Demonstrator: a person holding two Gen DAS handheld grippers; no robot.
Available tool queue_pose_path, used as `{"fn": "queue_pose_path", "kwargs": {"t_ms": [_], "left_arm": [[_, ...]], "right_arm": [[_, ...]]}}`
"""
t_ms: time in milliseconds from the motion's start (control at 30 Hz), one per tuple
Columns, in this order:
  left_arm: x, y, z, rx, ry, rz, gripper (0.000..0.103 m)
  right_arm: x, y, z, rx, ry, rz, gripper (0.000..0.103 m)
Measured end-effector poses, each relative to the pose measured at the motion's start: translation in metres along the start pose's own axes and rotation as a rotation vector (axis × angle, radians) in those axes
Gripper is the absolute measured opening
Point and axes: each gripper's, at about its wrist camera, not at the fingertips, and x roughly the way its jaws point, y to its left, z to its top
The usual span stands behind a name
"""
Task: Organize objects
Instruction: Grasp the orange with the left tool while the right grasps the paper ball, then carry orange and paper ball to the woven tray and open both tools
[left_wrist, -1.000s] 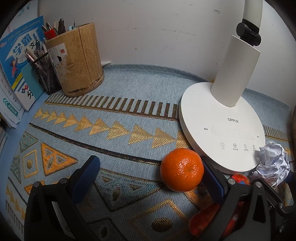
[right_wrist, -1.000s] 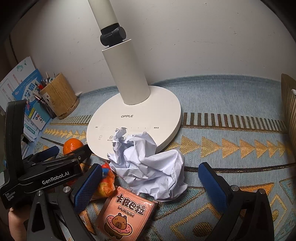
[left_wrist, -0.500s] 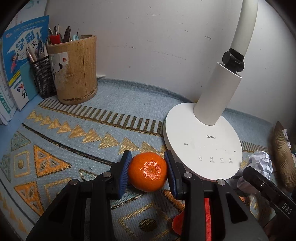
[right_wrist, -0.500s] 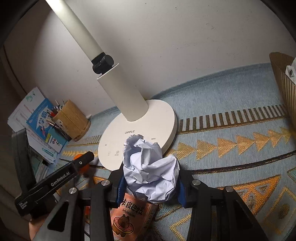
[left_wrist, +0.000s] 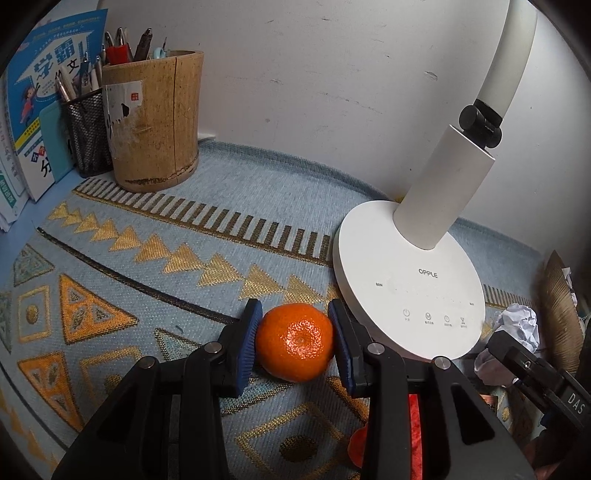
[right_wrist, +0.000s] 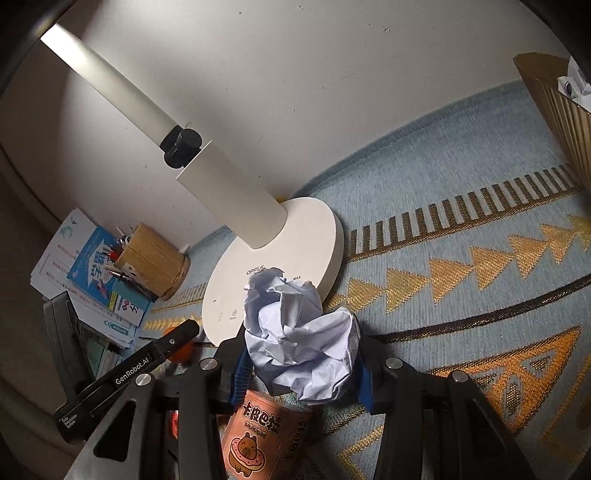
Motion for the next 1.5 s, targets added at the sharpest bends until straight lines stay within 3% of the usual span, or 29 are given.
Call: {"fn": "queue_pose_path", "kwargs": {"t_ms": [800, 867, 1033, 1167, 1400, 1500], "left_arm": [[-0.003, -0.004, -0.002, 0.013, 0.003, 0.017, 0.034], [-0.004, -0.003, -0.002, 0.006, -0.007, 0.026, 0.034], [-0.019, 0.005, 0.001, -0.035, -0.116, 0.026, 0.034], [-0.024, 0.002, 0.002, -0.019, -0.137, 0.033, 0.034], [-0.043, -0.032, 0.009, 0.061, -0.184, 0.003, 0.034], [-0.048, -0.068, 0.018, 0.097, -0.188, -0.065, 0.034]], "right_arm": [[-0.001, 0.002, -0.002, 0.004, -0.002, -0.002, 0.046], [-0.005, 0.002, -0.003, 0.007, -0.026, -0.037, 0.046], [-0.025, 0.001, -0.004, 0.017, -0.128, -0.081, 0.046], [-0.039, 0.01, 0.0, -0.018, -0.169, -0.088, 0.046], [-0.102, 0.018, 0.019, -0.031, -0.284, -0.018, 0.046], [-0.133, 0.004, 0.035, -0.034, -0.303, -0.032, 0.046]]}}
